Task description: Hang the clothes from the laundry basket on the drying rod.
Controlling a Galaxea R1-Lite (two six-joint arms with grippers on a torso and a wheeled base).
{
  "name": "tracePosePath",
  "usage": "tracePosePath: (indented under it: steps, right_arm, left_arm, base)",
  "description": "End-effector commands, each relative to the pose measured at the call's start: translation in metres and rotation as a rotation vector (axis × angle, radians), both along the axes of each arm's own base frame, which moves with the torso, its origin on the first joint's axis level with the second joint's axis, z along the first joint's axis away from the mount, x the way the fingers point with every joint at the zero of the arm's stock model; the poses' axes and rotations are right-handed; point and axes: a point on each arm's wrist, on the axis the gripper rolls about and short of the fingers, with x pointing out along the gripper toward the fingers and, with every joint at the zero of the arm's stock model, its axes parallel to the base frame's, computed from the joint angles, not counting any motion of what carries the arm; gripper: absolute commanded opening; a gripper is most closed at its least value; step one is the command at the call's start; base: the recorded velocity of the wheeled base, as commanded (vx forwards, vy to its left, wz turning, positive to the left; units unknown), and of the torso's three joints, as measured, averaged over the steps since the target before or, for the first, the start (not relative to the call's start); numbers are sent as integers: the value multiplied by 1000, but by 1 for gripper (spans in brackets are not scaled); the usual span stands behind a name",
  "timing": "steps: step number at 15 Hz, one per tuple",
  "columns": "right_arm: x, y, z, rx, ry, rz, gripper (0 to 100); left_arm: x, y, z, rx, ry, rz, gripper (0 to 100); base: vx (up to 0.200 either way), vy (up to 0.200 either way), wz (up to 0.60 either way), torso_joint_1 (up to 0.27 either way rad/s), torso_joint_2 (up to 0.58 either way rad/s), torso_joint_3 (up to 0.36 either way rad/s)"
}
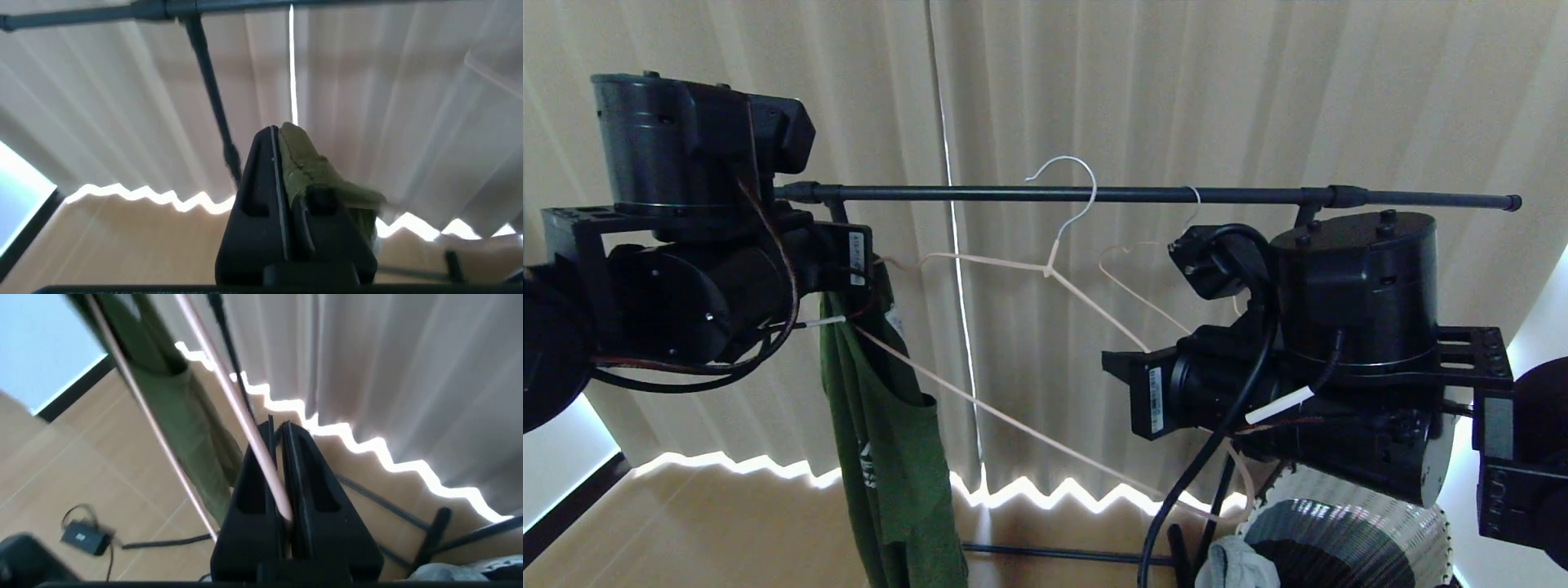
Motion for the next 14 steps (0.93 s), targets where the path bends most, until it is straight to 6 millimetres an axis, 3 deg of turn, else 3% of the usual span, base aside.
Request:
tracePosePath:
  steps: [1, 4, 8, 11, 14]
  right_arm:
    - [8, 3, 0, 0, -8, -28, 0]
    - [17, 8, 1, 4, -15, -44, 0]
    - [30, 24, -3, 9, -17, -39, 0]
    - [29, 41, -3, 18, -21, -6, 0]
    - [28, 50, -3, 25, -25, 15, 0]
  left_arm:
    - [-5, 2, 0, 6, 11, -3, 0]
    - [-11, -2, -4, 15, 27, -25, 0]
    - [-19, -25, -4, 1, 27, -109, 0]
    - [-18, -44, 1, -62, 10, -149, 0]
    - [-15, -51, 7, -92, -9, -157, 0]
  base:
    - [0, 0, 0, 0, 0, 0]
    - [0, 0, 0, 0, 0, 0]
    - [0, 0, 0, 0, 0, 0]
    - [0, 0, 0, 0, 0, 0]
    - [0, 0, 0, 0, 0, 0]
